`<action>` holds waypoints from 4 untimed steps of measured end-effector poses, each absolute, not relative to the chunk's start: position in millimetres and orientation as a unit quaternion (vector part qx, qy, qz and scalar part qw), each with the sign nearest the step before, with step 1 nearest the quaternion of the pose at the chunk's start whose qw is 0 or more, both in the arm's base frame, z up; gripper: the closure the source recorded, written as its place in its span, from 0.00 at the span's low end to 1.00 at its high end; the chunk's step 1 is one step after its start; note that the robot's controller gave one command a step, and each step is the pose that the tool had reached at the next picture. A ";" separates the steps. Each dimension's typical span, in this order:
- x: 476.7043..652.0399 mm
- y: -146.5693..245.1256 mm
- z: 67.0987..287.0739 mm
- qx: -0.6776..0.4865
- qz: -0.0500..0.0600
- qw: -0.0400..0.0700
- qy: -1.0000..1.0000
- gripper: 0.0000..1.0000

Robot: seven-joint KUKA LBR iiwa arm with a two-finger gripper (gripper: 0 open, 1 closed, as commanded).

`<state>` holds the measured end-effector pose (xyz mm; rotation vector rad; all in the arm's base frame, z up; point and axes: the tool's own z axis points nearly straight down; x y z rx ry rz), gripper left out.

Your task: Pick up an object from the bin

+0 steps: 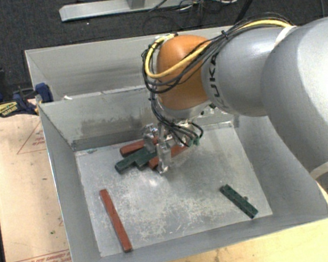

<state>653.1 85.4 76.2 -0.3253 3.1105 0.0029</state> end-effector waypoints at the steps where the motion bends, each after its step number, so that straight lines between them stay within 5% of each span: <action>1: 632.3 103.0 192.7 -0.097 0.001 0.002 0.995 1.00; 3: 643.4 112.6 173.6 -0.078 0.001 0.004 0.997 1.00; 4: 651.5 134.8 160.5 -0.040 0.001 0.002 0.999 0.00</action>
Offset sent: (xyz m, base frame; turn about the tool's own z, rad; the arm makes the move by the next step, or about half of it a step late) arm 0.0000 0.0000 0.0000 0.0000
